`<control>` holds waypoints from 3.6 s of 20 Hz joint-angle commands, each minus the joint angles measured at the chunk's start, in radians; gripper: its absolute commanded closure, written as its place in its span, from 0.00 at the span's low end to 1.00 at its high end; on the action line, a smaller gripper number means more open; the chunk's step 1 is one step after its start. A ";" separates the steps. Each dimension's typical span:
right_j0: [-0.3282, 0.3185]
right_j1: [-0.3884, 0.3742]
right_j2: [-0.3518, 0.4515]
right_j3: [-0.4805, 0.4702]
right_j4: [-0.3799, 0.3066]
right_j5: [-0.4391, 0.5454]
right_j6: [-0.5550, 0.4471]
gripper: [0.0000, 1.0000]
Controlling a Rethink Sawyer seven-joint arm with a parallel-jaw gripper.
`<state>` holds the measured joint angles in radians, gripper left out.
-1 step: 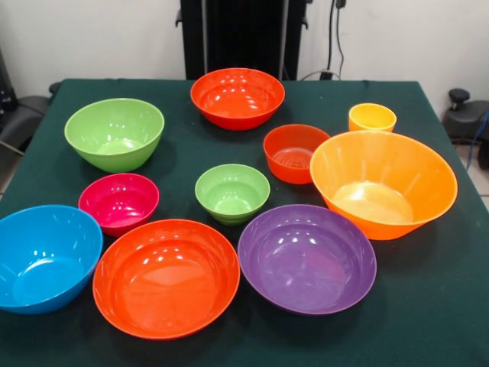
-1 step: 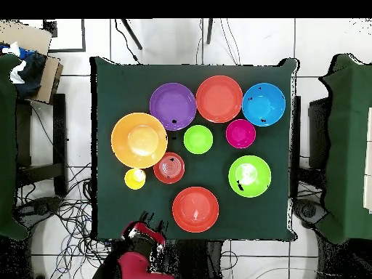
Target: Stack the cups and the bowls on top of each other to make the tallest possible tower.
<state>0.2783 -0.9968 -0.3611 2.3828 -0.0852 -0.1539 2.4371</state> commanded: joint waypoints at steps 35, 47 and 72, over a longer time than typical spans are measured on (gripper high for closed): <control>-0.130 0.249 -0.012 -0.069 -0.242 -0.152 0.037 0.00; -0.063 0.370 -0.043 -0.126 -0.174 -0.223 0.058 0.00; -0.044 0.573 -0.070 -0.242 -0.135 -0.407 0.055 0.00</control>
<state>0.2076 -0.4977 -0.4839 2.2541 -0.2793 -0.5140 2.4371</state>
